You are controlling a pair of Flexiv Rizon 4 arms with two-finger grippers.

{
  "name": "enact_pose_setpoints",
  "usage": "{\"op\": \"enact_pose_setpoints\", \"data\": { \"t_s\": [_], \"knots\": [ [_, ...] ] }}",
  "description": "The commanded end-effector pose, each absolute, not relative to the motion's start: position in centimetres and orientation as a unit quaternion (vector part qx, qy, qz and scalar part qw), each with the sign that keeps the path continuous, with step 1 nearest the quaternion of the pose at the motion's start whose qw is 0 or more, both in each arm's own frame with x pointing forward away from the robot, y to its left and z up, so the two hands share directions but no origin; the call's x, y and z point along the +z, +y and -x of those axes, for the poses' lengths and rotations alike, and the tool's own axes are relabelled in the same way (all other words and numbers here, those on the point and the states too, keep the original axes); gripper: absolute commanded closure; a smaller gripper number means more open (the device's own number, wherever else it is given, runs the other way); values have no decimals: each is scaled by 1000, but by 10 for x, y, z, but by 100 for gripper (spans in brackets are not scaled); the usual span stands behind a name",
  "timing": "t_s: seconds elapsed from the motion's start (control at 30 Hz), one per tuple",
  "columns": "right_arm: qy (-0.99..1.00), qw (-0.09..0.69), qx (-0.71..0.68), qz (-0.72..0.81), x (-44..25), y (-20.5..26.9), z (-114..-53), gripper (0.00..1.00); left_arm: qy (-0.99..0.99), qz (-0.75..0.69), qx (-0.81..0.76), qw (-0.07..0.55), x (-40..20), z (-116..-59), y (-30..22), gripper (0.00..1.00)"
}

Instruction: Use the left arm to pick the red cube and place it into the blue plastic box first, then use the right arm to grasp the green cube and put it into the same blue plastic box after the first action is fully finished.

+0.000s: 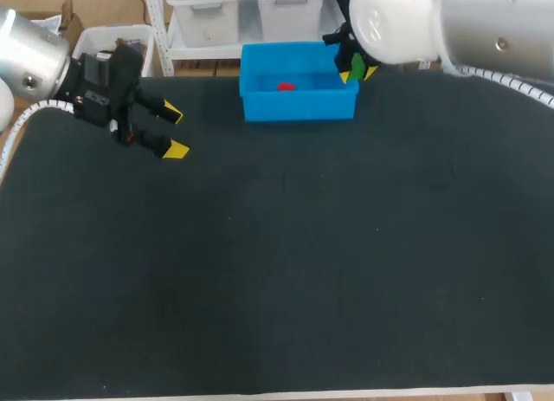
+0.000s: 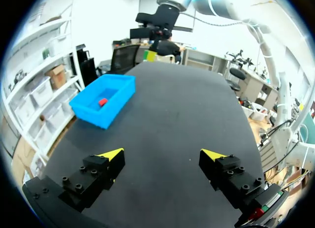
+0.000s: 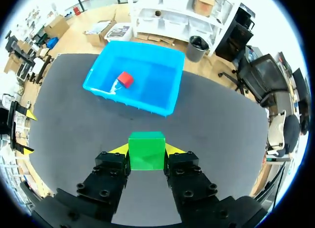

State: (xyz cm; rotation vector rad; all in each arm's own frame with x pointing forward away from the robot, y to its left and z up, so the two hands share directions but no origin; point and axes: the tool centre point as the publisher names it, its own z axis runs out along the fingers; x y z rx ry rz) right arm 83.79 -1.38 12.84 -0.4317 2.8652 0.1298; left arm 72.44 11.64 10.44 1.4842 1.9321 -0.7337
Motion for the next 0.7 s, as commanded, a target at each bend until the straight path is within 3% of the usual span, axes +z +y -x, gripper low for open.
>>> {"op": "enact_pose_setpoints", "data": {
  "t_s": [0.03, 0.7],
  "knots": [
    [980, 100, 60, 163, 126, -12, -862, 100, 724, -558, -276, 297, 103, -724, 117, 0],
    [965, 103, 109, 215, 124, -3, -926, 100, 724, -558, -276, 297, 103, -724, 117, 0]
  ]
}}
